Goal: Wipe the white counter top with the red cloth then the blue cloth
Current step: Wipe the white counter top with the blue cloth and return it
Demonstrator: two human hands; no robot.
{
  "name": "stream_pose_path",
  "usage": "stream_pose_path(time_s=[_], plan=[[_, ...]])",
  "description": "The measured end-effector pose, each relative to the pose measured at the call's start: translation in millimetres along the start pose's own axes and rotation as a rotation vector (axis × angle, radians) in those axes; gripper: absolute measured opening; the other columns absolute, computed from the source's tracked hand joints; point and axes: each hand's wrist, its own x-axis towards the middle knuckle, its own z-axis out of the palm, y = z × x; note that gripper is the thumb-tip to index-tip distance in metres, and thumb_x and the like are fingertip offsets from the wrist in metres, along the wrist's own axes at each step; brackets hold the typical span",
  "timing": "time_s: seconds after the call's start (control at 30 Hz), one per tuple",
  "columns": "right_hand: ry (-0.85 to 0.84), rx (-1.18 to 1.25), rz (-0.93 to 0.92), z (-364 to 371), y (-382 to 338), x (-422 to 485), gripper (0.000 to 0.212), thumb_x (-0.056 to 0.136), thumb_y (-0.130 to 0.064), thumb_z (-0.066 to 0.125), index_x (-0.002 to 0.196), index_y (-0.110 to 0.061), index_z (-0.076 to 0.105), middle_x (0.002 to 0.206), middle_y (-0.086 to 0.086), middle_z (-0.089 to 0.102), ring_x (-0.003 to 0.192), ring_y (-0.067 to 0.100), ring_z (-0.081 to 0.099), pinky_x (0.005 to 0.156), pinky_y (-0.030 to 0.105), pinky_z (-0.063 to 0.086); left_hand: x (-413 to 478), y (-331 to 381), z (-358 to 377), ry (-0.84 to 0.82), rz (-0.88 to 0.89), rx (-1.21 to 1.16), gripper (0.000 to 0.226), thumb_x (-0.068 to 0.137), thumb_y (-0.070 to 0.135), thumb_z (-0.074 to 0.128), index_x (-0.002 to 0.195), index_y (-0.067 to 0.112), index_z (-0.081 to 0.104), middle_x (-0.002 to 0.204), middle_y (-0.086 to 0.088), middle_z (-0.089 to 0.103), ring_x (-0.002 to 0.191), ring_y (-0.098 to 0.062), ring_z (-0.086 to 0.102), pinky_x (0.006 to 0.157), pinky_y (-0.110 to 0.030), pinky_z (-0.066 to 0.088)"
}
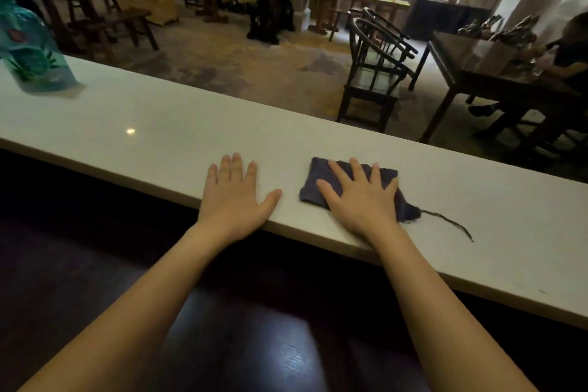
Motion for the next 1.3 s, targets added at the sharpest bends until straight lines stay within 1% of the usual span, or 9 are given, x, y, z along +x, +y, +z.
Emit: stream_pose_path(time_s=[0.1, 0.17, 0.27, 0.37, 0.47, 0.57, 0.8, 1.1, 1.3], plan=[[0.002, 0.000, -0.017, 4, -30, 11, 0.062, 0.088, -0.064, 0.016, 0.145, -0.040, 0.010, 0.159, 0.003, 0.001, 0.143, 0.038, -0.006, 0.110, 0.065, -0.007, 0, 0, 2, 0.005, -0.006, 0.003, 0.081, 0.085, 0.065, 0.014, 0.148, 0.015, 0.009, 0.158, -0.018, 0.003, 0.146, -0.030, -0.001, 0.117, -0.045, -0.002], [0.014, 0.001, -0.049, 8, -39, 2, 0.061, 0.088, -0.063, 0.015, 0.145, -0.040, 0.011, 0.159, 0.002, 0.002, 0.144, 0.037, -0.005, 0.110, 0.064, -0.007, 1, 0, 3, -0.001, 0.005, 0.008, 0.079, 0.086, 0.064, 0.014, 0.148, 0.015, 0.009, 0.158, -0.018, 0.003, 0.146, -0.030, -0.001, 0.117, -0.045, -0.002], [0.076, -0.012, -0.095, 16, -28, -28, 0.062, 0.084, -0.066, 0.011, 0.143, -0.045, 0.011, 0.159, -0.002, 0.004, 0.145, 0.031, -0.003, 0.112, 0.059, -0.005, 2, -1, 5, 0.010, 0.009, 0.009, 0.080, 0.085, 0.064, 0.015, 0.148, 0.015, 0.009, 0.158, -0.018, 0.003, 0.146, -0.031, -0.001, 0.117, -0.045, -0.002], [0.081, -0.007, -0.036, 12, -6, -41, 0.062, 0.084, -0.067, 0.011, 0.142, -0.046, 0.011, 0.159, -0.006, 0.006, 0.145, 0.027, -0.002, 0.113, 0.057, -0.002, 1, -3, 6, 0.030, 0.011, 0.002, 0.085, 0.082, 0.067, 0.009, 0.148, 0.014, 0.009, 0.158, -0.018, 0.003, 0.146, -0.031, -0.001, 0.117, -0.045, -0.002], [0.042, -0.003, 0.075, 3, 5, -31, 0.059, 0.087, -0.065, 0.014, 0.142, -0.045, 0.011, 0.159, -0.004, 0.005, 0.145, 0.030, -0.001, 0.113, 0.060, -0.002, -1, -4, 4, 0.021, 0.012, -0.001, 0.089, 0.078, 0.069, 0.002, 0.148, 0.015, 0.006, 0.158, -0.017, 0.001, 0.146, -0.030, -0.003, 0.117, -0.045, -0.003], [0.023, -0.011, 0.113, 1, 0, -19, 0.060, 0.088, -0.064, 0.014, 0.144, -0.042, 0.010, 0.159, 0.000, 0.003, 0.144, 0.035, -0.003, 0.112, 0.063, -0.004, -1, -3, 3, 0.012, 0.014, -0.006, 0.085, 0.081, 0.067, 0.005, 0.148, 0.014, 0.006, 0.158, -0.018, 0.000, 0.146, -0.031, -0.003, 0.118, -0.045, -0.002], [0.035, -0.006, 0.113, 0, -4, -18, 0.063, 0.088, -0.063, 0.013, 0.145, -0.038, 0.009, 0.159, 0.004, 0.001, 0.143, 0.039, -0.005, 0.110, 0.066, -0.005, -1, -3, 4, 0.032, 0.016, 0.014, 0.085, 0.081, 0.067, 0.006, 0.148, 0.014, 0.009, 0.158, -0.018, 0.004, 0.146, -0.031, 0.000, 0.118, -0.046, 0.000], [0.044, -0.009, 0.118, 2, -5, -16, 0.064, 0.088, -0.064, 0.013, 0.146, -0.037, 0.010, 0.159, 0.005, 0.002, 0.143, 0.041, -0.005, 0.109, 0.066, -0.007, 1, -4, 4, 0.011, 0.021, 0.009, 0.083, 0.084, 0.066, 0.008, 0.148, 0.014, 0.007, 0.158, -0.017, 0.002, 0.146, -0.031, -0.002, 0.118, -0.045, -0.001], [0.044, 0.013, 0.056, 5, -33, 8, 0.065, 0.088, -0.064, 0.016, 0.146, -0.034, 0.011, 0.159, 0.008, 0.004, 0.142, 0.043, -0.004, 0.109, 0.067, -0.007, -1, -2, 3, 0.027, 0.001, 0.017, 0.081, 0.084, 0.064, 0.010, 0.148, 0.014, 0.009, 0.158, -0.018, 0.004, 0.146, -0.030, 0.000, 0.118, -0.045, 0.000]])
